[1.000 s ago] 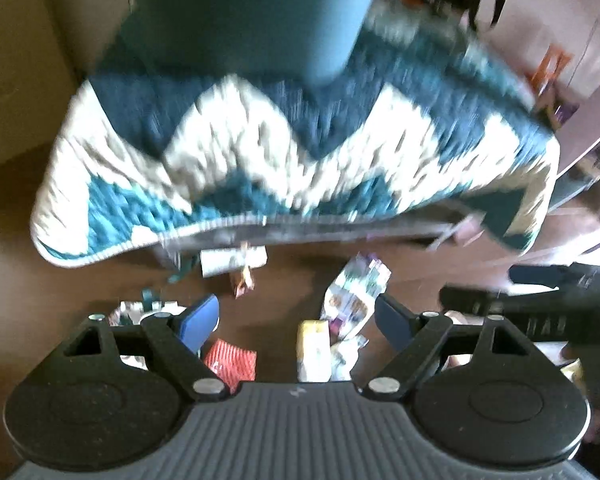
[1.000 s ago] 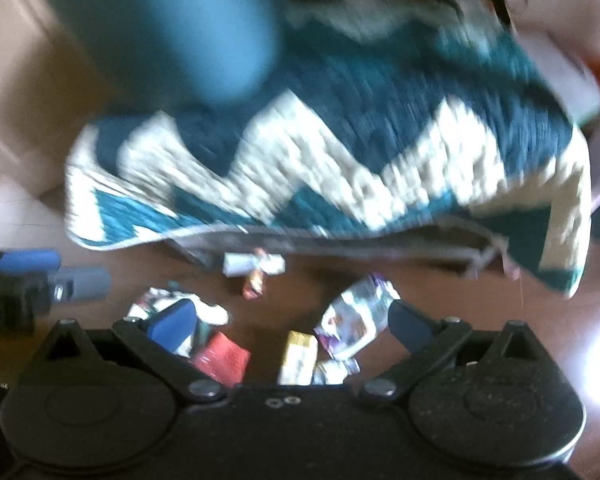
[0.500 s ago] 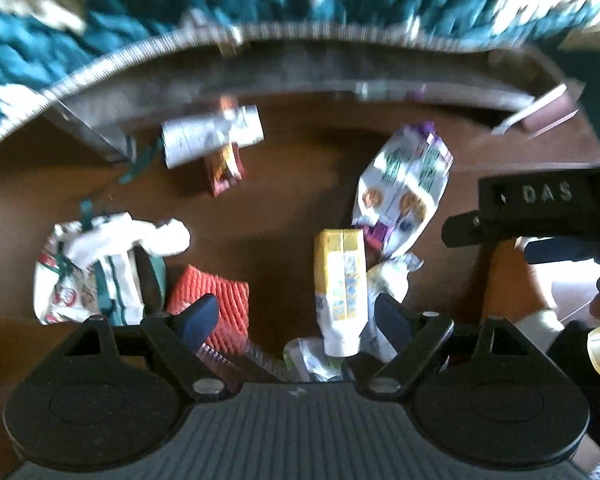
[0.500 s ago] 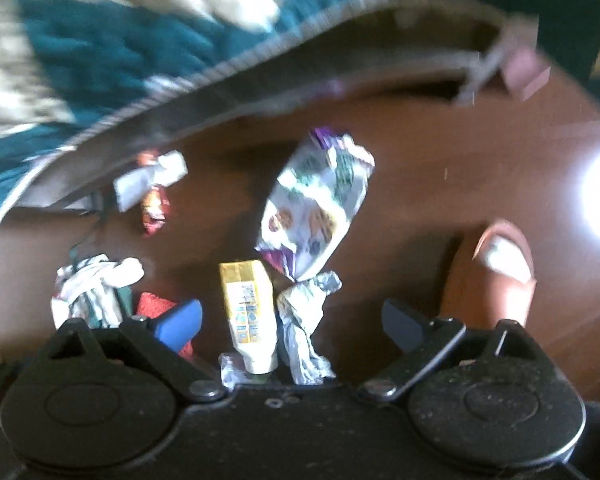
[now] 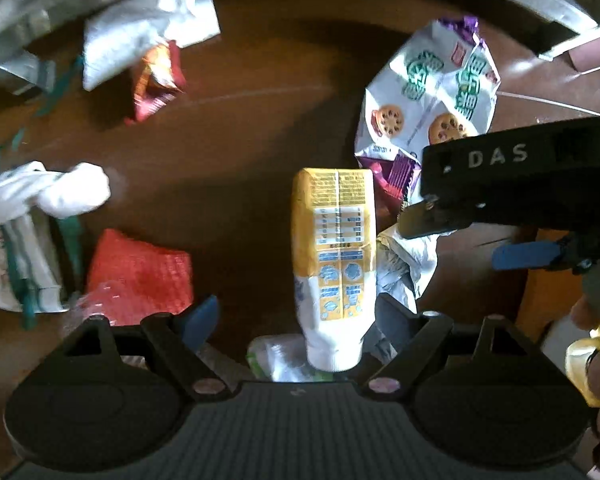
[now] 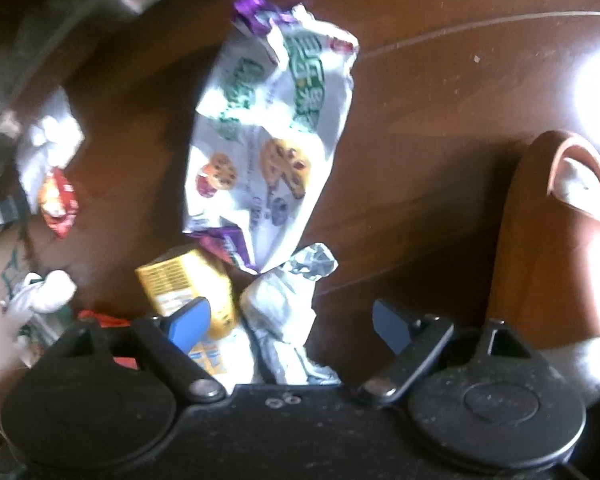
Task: Collect trash
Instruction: 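Grasp yellow-white bottle with left tool while right tool grasps crumpled foil, then lift bottle and foil over the teal wastebasket and open both tools, then withdraw both tools from the wastebasket and lower toward the floor, then approach clear plastic wrapper with left tool while right tool approaches snack wrapper, then close left tool on clear plastic tray while right tool grips purple-white cookie wrapper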
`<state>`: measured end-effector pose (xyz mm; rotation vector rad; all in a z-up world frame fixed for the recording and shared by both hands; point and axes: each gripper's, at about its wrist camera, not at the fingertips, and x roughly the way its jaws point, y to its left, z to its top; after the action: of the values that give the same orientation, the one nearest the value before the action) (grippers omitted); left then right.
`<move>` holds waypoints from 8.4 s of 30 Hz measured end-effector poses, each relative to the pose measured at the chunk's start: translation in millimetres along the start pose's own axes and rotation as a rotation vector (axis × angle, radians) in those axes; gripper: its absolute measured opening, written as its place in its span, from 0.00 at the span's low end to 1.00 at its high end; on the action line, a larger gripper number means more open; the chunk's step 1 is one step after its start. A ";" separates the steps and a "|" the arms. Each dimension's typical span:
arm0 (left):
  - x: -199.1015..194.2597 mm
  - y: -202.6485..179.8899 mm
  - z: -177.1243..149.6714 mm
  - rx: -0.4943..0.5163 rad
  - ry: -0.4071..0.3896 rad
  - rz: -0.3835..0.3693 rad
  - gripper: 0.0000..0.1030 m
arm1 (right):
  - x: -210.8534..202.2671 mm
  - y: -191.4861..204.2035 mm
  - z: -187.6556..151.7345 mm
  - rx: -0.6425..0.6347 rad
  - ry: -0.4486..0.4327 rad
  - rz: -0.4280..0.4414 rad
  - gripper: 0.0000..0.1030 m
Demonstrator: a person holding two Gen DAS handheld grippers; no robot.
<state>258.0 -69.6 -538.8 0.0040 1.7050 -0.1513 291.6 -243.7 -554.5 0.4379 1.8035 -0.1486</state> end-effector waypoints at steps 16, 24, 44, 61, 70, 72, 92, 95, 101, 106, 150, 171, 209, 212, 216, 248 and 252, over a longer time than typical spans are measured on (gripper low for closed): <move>45.7 -0.4 6.8 0.028 0.054 -0.061 0.51 | 42.7 -7.1 16.0 0.008 0.068 0.020 0.48; 31.9 21.2 5.1 0.012 0.044 -0.058 0.48 | 38.6 -3.4 6.5 -0.018 0.060 -0.013 0.42; -155.2 40.2 -39.1 -0.154 -0.214 -0.084 0.48 | -136.7 45.6 -72.9 -0.181 -0.195 0.003 0.41; -387.4 43.9 -124.0 -0.195 -0.679 -0.102 0.48 | -361.9 70.2 -193.3 -0.437 -0.631 0.177 0.41; -510.1 29.9 -142.6 -0.121 -0.946 -0.087 0.48 | -486.0 90.9 -241.7 -0.599 -0.903 0.247 0.41; -530.0 28.8 -143.1 -0.116 -0.979 -0.087 0.48 | -506.5 95.6 -244.9 -0.612 -0.948 0.255 0.41; -708.8 46.7 -76.1 -0.087 -1.250 -0.034 0.48 | -679.2 193.8 -215.9 -0.658 -1.223 0.359 0.41; -703.1 54.6 -55.7 -0.094 -1.219 -0.009 0.48 | -674.3 212.6 -196.1 -0.656 -1.201 0.348 0.41; -683.4 67.6 -11.6 -0.084 -1.137 0.039 0.48 | -644.8 245.6 -147.9 -0.632 -1.048 0.326 0.41; -664.7 73.1 19.6 -0.083 -1.085 0.052 0.48 | -621.7 264.6 -126.1 -0.647 -1.010 0.290 0.41; -655.4 47.5 -14.5 -0.026 -0.995 0.048 0.68 | -608.3 216.3 -141.5 -0.624 -0.961 0.283 0.77; -630.3 28.0 -131.9 0.001 -0.975 0.011 0.68 | -594.4 130.5 -254.2 -0.684 -0.977 0.345 0.93; -175.8 90.2 -60.6 -0.422 -0.139 -0.045 0.81 | -199.3 47.3 -74.3 -0.358 -0.403 0.080 0.98; -134.5 99.6 -56.1 -0.487 -0.062 -0.035 0.81 | -166.1 45.2 -52.4 -0.317 -0.352 0.063 0.98; -84.2 114.3 -53.4 -0.540 0.036 -0.021 0.81 | -124.7 44.5 -25.8 -0.287 -0.307 0.054 0.97; 46.9 110.0 -64.9 -0.537 0.226 -0.013 0.41 | 10.9 1.4 62.6 -0.074 -0.153 0.024 0.10; 39.2 105.6 -63.4 -0.513 0.197 -0.007 0.38 | 2.7 6.2 58.1 -0.082 -0.192 0.014 0.00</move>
<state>199.6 38.3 -579.6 -0.3786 1.8986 0.2925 345.8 -256.3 -572.5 0.3654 1.6113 -0.1023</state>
